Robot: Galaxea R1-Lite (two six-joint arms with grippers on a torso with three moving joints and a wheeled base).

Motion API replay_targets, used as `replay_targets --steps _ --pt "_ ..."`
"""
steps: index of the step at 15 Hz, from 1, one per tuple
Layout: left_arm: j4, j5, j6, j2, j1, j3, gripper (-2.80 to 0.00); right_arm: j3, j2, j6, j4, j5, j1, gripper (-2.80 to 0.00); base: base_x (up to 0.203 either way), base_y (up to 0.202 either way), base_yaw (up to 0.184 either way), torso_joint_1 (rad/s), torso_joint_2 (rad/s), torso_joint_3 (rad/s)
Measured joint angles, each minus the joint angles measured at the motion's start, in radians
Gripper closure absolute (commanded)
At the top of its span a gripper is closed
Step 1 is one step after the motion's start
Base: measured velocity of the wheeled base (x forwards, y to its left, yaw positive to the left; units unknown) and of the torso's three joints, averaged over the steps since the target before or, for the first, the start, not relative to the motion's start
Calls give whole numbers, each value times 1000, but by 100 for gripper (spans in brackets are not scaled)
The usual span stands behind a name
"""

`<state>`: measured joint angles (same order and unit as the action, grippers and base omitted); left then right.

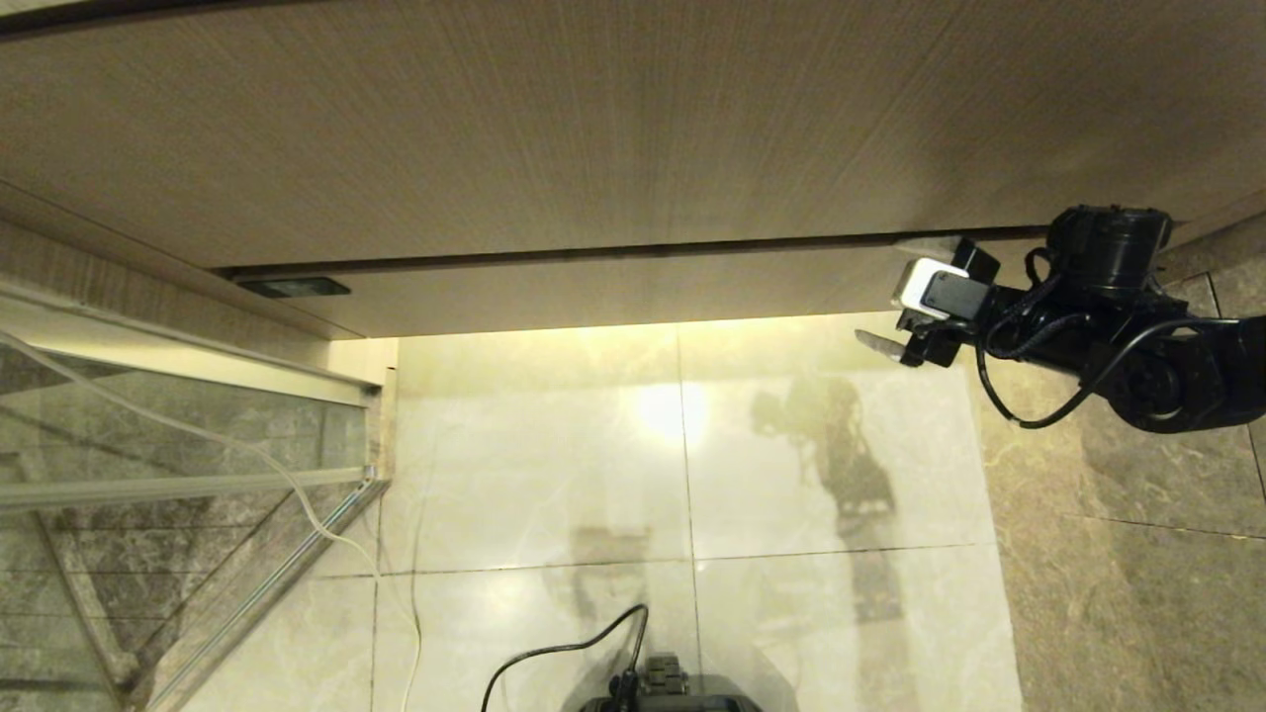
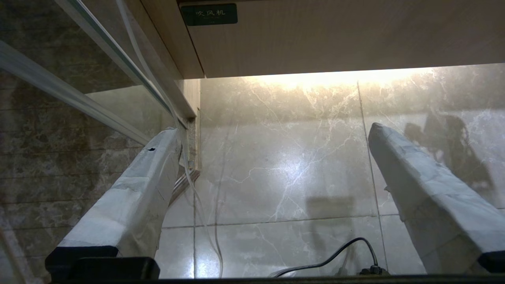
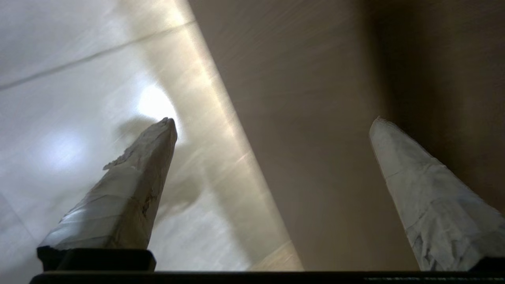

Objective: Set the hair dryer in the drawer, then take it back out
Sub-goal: Pull open the drawer

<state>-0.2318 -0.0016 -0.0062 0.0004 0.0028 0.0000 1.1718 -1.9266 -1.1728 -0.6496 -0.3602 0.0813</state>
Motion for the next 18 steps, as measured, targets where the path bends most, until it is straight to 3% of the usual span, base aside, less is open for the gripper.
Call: replay_targets --steps 7,18 --pt "0 0 0 0 0 0 -280 8 8 -6 75 -1 -4 -280 0 0 0 0 0 0" --pt "1 0 0 0 0 0 -280 6 81 1 74 2 -8 -280 0 0 0 0 0 0"
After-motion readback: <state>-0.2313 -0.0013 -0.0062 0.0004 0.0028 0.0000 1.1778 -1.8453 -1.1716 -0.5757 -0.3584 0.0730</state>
